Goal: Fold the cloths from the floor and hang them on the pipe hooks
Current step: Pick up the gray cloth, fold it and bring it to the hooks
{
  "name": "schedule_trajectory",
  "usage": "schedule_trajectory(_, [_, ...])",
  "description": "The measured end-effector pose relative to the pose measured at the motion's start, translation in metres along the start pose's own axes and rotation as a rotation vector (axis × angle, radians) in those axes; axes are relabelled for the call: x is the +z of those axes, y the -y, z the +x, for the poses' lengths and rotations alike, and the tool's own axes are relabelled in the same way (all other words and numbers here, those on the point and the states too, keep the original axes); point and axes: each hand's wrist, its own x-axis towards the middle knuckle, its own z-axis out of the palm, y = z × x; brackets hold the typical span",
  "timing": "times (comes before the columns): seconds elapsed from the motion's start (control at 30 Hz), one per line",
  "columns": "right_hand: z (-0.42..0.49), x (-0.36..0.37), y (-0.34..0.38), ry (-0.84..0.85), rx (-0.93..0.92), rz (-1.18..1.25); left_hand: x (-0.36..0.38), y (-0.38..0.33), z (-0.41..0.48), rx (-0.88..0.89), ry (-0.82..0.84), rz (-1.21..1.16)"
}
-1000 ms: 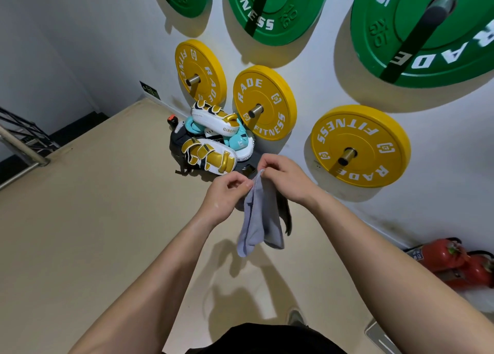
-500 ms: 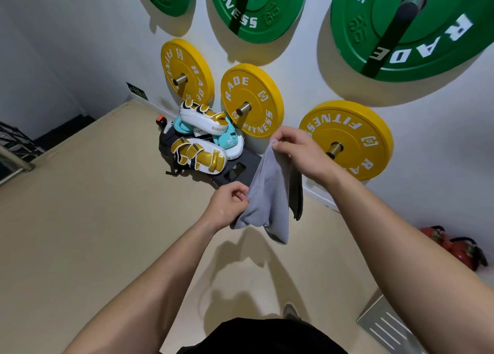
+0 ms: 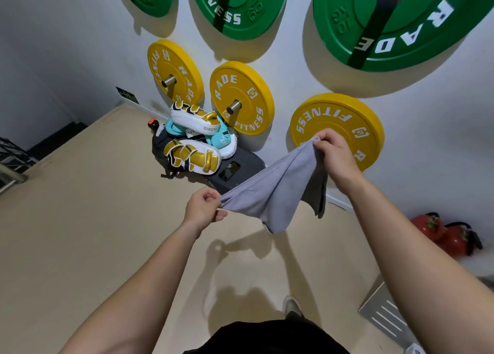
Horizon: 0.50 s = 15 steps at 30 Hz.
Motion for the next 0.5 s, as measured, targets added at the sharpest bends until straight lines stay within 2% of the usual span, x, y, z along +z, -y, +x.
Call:
schedule_trajectory(0.1, [-0.005,-0.024,-0.031,-0.148,0.068,-0.15,0.011,-0.023,0.007,-0.023,-0.032,-0.143])
schedule_trajectory(0.2, [-0.013,-0.057,-0.07,-0.257,0.214,-0.22,0.027,-0.056,0.013,0.034,-0.014,-0.092])
schedule_trajectory(0.33, [-0.027,-0.104,-0.113,-0.322,0.395,-0.054,0.066,-0.1,0.015,0.233,0.041,0.313])
schedule_trajectory(0.5, [-0.044,-0.165,-0.129,-0.432,0.4,-0.01,0.126,-0.139,0.009,0.39,0.322,0.627])
